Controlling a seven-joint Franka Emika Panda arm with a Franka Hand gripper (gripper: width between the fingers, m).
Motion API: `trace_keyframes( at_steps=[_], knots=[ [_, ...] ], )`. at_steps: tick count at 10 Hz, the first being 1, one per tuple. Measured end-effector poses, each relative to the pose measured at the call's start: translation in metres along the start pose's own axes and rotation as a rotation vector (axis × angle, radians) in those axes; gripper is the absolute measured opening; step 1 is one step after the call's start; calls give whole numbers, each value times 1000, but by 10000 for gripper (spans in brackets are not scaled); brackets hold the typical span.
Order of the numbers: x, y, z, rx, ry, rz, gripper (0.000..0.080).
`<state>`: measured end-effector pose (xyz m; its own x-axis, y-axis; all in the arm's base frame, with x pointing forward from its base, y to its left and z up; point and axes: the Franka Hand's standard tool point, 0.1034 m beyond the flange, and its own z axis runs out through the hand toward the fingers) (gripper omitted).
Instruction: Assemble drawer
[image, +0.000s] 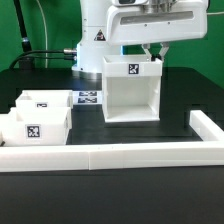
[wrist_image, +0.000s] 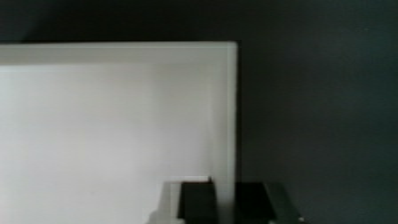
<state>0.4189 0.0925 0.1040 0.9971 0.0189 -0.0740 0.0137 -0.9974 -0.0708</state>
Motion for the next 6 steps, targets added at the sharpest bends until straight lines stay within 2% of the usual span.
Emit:
trace_keyframes(
  at_steps=[2,4,6],
  knots=[
    [3,0,0,0,3,-4,37],
    [33,-6,-2,12,24,-5,37],
    [69,-13,-5,28,49,-3,38]
  ],
)
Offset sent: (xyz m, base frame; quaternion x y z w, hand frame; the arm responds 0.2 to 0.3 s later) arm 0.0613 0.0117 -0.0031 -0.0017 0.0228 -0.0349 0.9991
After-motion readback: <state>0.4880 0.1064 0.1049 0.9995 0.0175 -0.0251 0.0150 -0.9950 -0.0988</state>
